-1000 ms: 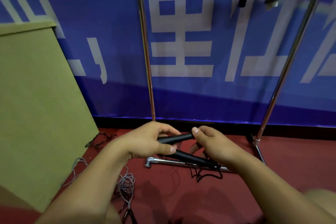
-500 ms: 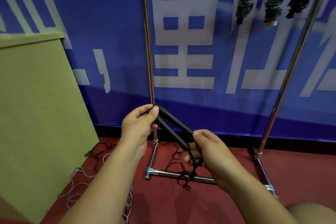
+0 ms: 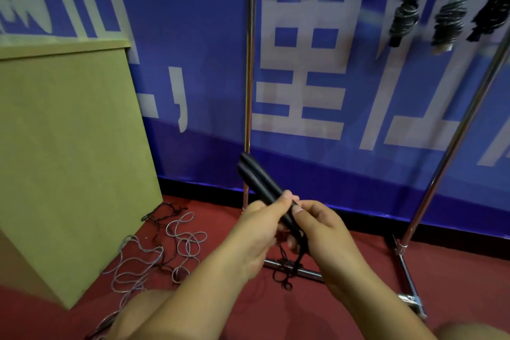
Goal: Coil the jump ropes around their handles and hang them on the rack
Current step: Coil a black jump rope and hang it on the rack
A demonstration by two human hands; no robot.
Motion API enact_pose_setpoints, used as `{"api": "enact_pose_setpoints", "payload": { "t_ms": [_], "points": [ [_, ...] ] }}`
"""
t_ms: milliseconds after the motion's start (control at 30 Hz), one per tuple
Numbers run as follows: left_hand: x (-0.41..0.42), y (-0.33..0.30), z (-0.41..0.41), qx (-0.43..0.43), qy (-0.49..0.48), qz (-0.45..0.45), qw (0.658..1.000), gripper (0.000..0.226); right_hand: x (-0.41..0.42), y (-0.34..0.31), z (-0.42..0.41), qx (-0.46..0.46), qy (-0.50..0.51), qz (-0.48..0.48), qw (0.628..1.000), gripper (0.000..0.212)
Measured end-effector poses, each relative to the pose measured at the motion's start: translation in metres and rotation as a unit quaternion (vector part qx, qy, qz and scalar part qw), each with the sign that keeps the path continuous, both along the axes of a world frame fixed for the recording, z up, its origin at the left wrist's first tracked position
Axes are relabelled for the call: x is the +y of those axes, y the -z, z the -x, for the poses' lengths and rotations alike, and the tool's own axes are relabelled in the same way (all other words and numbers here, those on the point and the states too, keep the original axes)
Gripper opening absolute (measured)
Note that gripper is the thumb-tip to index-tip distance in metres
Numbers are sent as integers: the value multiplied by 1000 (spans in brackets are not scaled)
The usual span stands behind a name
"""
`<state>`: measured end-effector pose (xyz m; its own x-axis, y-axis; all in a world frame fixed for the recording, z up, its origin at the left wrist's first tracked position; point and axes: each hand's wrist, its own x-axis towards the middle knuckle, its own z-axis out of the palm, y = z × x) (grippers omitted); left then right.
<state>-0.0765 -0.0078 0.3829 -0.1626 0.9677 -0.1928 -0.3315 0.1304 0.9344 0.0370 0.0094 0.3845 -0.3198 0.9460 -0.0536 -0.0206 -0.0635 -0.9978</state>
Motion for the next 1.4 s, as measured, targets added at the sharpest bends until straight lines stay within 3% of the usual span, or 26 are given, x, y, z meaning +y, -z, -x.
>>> {"api": "enact_pose_setpoints", "payload": {
  "t_ms": [100, 233, 333, 467, 567, 700, 867, 967, 1100, 1233, 1300, 1400],
  "points": [
    [5, -3, 2, -38, -63, -8, 997, 24, -3, 5, 2, -36, -38, -18, 998, 25],
    [7, -6, 9, -94, -64, -26, 993, 27, -1, 13, 2, -85, -44, -34, 995, 27],
    [7, -3, 11, -125, -56, -37, 990, 29, -1, 13, 3, -66, -71, -28, 995, 28],
    [10, -2, 18, -144, -119, -41, 982, 27, -2, 7, 3, -55, -109, 31, 992, 33],
    [8, 3, 31, -103, -161, -29, 981, 27, 2, 5, -2, -71, -147, 106, 981, 44],
    [-1, 9, 49, -6, -192, -35, 981, 27, 9, 9, -19, -167, -181, 107, 963, 60],
    [-8, 12, 92, 7, -237, -4, 972, 19, 18, 15, -40, -278, -199, 14, 940, 70],
    [-7, 18, 108, 38, -272, -2, 962, 21, 22, 15, -49, -332, -206, -20, 921, 87],
    [-9, 17, 115, 186, -299, -41, 935, 19, 24, 8, -67, -411, -181, -92, 889, 82],
    [-20, 16, 91, 309, -157, -22, 938, 20, 24, 3, -72, -259, -88, -99, 957, 43],
    [-27, 22, 72, 296, -38, 10, 955, 18, 25, 1, -73, -188, -34, -89, 978, 38],
    [-36, 29, 50, 277, 116, 38, 953, 17, 24, -1, -73, -152, 7, -92, 984, 35]
  ]
}}
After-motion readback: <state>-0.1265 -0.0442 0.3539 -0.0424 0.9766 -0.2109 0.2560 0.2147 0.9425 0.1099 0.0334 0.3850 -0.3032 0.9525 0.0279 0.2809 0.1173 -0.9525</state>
